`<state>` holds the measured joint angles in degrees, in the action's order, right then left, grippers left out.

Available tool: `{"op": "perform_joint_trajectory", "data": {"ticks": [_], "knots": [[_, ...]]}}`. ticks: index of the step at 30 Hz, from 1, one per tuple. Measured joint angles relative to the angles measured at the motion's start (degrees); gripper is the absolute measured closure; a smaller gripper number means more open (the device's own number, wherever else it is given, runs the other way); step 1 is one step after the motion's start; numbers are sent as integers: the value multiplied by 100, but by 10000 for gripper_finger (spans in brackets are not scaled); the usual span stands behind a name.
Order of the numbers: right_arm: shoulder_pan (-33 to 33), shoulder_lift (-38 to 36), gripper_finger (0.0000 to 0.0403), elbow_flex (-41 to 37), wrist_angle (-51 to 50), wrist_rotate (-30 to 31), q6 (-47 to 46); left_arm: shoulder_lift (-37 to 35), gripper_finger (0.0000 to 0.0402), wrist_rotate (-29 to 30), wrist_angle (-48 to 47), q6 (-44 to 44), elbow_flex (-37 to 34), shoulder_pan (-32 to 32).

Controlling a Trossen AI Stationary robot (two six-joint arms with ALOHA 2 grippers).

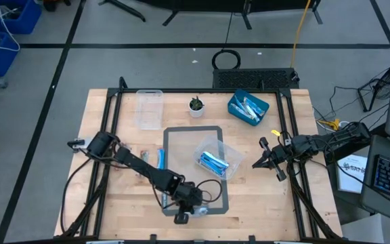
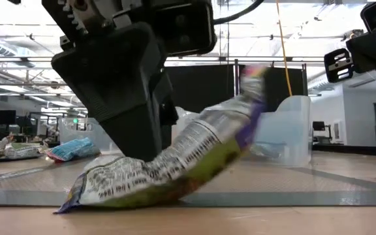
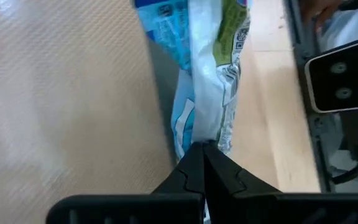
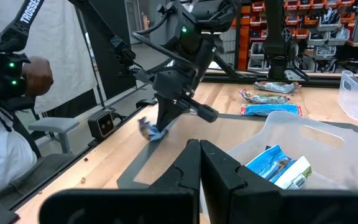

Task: Pick and place Granola Bars by type
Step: Put the snack into the center bin

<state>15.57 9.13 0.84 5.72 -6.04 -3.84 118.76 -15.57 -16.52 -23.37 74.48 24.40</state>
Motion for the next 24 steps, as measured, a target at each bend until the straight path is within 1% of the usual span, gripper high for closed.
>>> {"op": "perform_joint_trajectory", "data": {"ticks": [3,6,10,11,13,15,17,19,22,24], "knots": [[1,2,403,-2,0,0,-2,-82,401,95,-128,-29,-13,0],[1,2,403,-1,0,0,-2,-232,401,419,-599,-26,-60,-5],[2,9,403,-2,-4,-2,0,-545,401,1174,-1583,-312,-66,13],[2,11,403,0,0,2,-2,-611,401,1277,-1803,-386,-68,10],[2,15,403,-2,-8,2,0,-723,401,1462,-1951,-476,-70,9],[1,22,403,-1,-7,4,-1,-770,400,1510,-1929,-472,-57,-10],[2,25,403,-1,-7,4,0,-826,397,1490,-1851,-414,-63,-22],[1,27,403,-2,-1,2,-1,-850,390,1313,-1528,-491,-52,-49],[2,28,403,0,-2,2,0,-841,376,733,-1093,-595,-52,-99],[2,28,403,-2,-2,2,-2,-841,361,449,-677,-591,-51,-119]]}}
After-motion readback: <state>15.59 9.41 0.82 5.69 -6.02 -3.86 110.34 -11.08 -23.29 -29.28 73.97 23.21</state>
